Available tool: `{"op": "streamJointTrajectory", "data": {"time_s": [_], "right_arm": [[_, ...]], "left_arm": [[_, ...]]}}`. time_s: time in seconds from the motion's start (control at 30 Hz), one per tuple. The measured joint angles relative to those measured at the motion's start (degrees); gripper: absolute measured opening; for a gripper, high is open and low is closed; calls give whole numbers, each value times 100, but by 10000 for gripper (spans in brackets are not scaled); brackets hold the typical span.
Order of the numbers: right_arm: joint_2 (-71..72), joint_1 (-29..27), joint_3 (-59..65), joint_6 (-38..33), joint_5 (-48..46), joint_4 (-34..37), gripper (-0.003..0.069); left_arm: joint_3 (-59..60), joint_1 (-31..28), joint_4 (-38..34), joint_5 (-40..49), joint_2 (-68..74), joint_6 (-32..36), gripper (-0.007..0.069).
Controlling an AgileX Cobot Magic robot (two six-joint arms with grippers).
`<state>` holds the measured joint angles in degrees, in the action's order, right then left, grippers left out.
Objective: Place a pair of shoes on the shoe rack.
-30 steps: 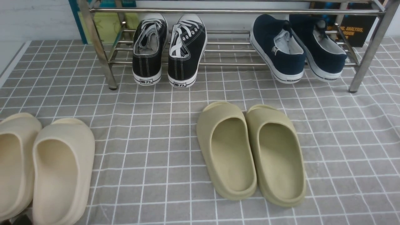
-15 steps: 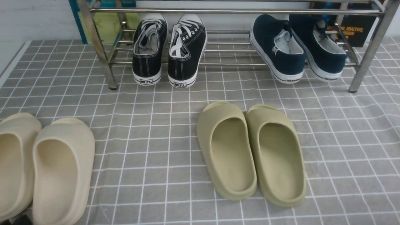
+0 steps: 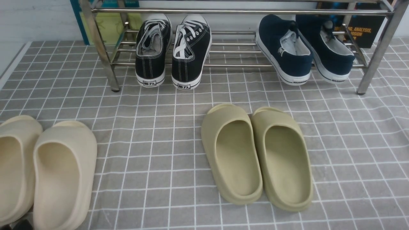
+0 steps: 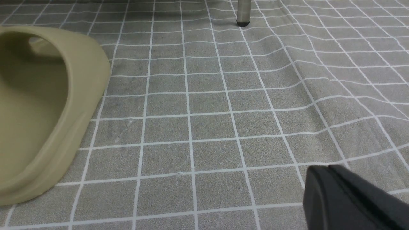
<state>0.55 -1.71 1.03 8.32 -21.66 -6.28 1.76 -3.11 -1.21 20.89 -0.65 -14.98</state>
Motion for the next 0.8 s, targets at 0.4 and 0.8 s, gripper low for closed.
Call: {"op": "streamJointTrajectory", "data": {"time_s": [0.4, 0.8], "right_arm": [[0, 0, 0, 0, -12, -1, 0], [0, 0, 0, 0, -13, -7, 6]], "left_arm": [[0, 0, 0, 0, 0, 0, 238], [0, 0, 0, 0, 0, 0, 239]]}}
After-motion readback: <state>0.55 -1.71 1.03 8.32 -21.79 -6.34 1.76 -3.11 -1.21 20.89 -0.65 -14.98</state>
